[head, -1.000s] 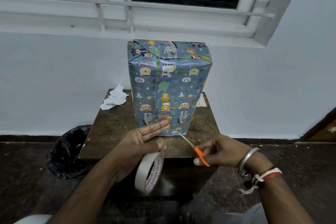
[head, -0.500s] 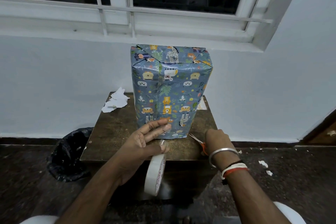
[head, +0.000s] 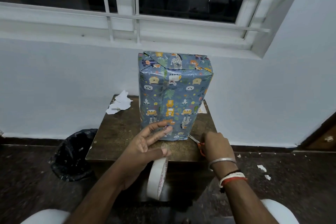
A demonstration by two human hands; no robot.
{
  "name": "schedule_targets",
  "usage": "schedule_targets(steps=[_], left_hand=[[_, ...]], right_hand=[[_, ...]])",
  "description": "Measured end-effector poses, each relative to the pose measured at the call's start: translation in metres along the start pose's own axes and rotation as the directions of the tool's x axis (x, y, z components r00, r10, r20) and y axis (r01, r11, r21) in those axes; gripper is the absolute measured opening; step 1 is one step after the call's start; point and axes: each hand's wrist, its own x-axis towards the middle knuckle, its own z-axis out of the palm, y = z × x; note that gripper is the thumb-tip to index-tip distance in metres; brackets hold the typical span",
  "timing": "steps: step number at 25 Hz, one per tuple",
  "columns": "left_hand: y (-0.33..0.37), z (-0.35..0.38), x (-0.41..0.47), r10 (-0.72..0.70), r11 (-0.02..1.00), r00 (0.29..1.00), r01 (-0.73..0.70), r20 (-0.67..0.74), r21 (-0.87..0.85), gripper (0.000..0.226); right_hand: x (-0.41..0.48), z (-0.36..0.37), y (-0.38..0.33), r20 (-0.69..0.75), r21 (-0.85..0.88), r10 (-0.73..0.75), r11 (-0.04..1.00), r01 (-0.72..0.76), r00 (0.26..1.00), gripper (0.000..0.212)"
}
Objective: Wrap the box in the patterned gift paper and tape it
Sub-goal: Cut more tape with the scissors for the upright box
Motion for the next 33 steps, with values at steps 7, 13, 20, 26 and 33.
schedule_targets(steps=[7, 13, 20, 26, 33], left_hand=[[0.017, 0.019, -0.016, 0.063, 0.998, 0.998, -0.063, -0.007, 0.012, 0.073], [0.037, 0.043, -0.037, 0.147, 0.982, 0.988, -0.14, -0.044, 0.124, 0.072], [0.083, 0.058, -0.047, 0.271, 0.915, 0.961, -0.238, -0.06, 0.325, 0.072], [0.123, 0.047, -0.034, 0.356, 0.907, 0.92, -0.298, -0.165, 0.299, 0.069], [0.154, 0.036, 0.008, 0.371, 0.898, 0.921, -0.323, -0.117, 0.299, 0.075]], right_hand=[[-0.064, -0.057, -0.055, 0.105, 0.977, -0.138, -0.17, -0.128, 0.985, 0.012], [-0.088, -0.091, -0.057, 0.12, 0.943, -0.072, -0.302, -0.136, 0.99, 0.015], [-0.095, -0.146, -0.059, -0.163, 0.987, -0.013, 0.0, 0.163, 0.987, 0.026], [-0.072, -0.217, -0.056, -0.475, 0.849, -0.115, 0.199, 0.489, 0.872, 0.023], [-0.002, -0.248, -0.068, -0.332, 0.825, -0.389, 0.321, 0.464, 0.859, 0.036]])
